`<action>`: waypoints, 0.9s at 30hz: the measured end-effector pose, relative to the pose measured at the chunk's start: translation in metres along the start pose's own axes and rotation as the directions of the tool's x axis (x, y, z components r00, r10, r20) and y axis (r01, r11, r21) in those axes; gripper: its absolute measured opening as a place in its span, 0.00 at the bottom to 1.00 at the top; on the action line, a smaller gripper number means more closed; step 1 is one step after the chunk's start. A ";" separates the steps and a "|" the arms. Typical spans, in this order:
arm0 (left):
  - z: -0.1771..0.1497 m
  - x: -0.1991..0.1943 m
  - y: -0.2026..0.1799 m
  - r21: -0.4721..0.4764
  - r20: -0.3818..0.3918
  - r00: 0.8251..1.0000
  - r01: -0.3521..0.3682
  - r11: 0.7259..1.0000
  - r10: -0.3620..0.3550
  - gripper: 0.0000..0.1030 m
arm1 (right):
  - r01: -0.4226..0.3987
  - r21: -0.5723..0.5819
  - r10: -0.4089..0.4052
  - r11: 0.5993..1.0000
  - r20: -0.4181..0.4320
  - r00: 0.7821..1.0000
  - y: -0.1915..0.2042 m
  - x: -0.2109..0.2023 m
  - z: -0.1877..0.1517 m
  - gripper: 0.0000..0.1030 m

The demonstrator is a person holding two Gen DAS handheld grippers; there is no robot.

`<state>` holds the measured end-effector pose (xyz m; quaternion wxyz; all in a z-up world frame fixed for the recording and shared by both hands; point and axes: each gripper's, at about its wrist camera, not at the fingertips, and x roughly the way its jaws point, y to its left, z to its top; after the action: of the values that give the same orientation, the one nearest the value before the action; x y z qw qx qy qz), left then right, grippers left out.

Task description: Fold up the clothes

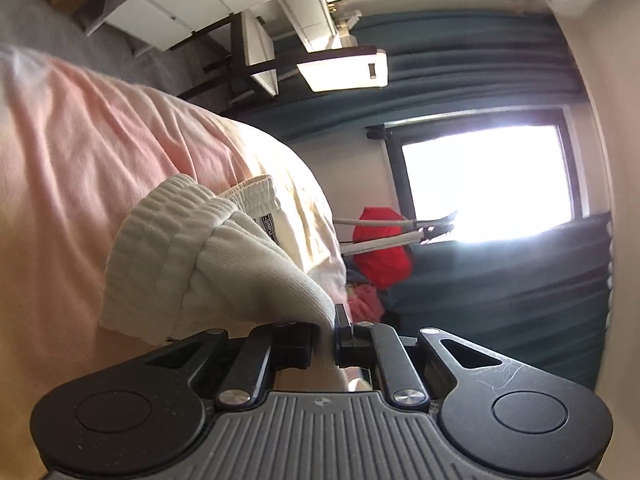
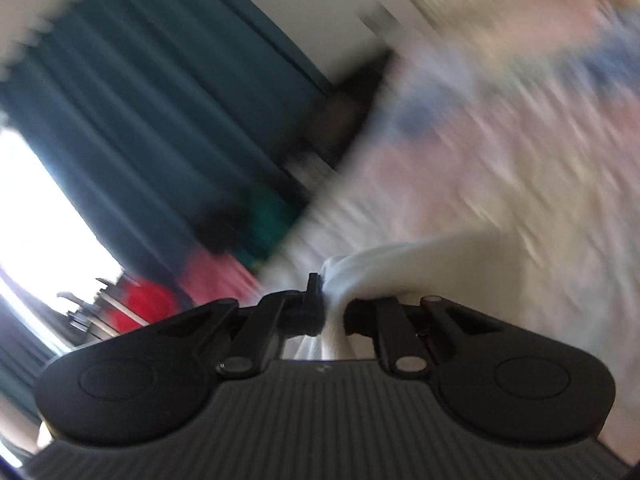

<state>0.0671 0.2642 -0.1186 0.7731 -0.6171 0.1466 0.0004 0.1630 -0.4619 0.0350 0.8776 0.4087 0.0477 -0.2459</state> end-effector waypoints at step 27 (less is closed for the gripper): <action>-0.006 -0.012 -0.008 0.062 -0.043 0.976 -0.209 0.976 0.212 0.19 | 0.196 0.431 -0.093 0.881 -0.248 0.964 -0.216 0.020 -0.048 0.72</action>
<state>0.0558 0.2585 -0.1090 0.7821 -0.5758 0.2300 0.0628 0.0843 -0.5517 -0.1526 0.7270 0.6211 0.1163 -0.2686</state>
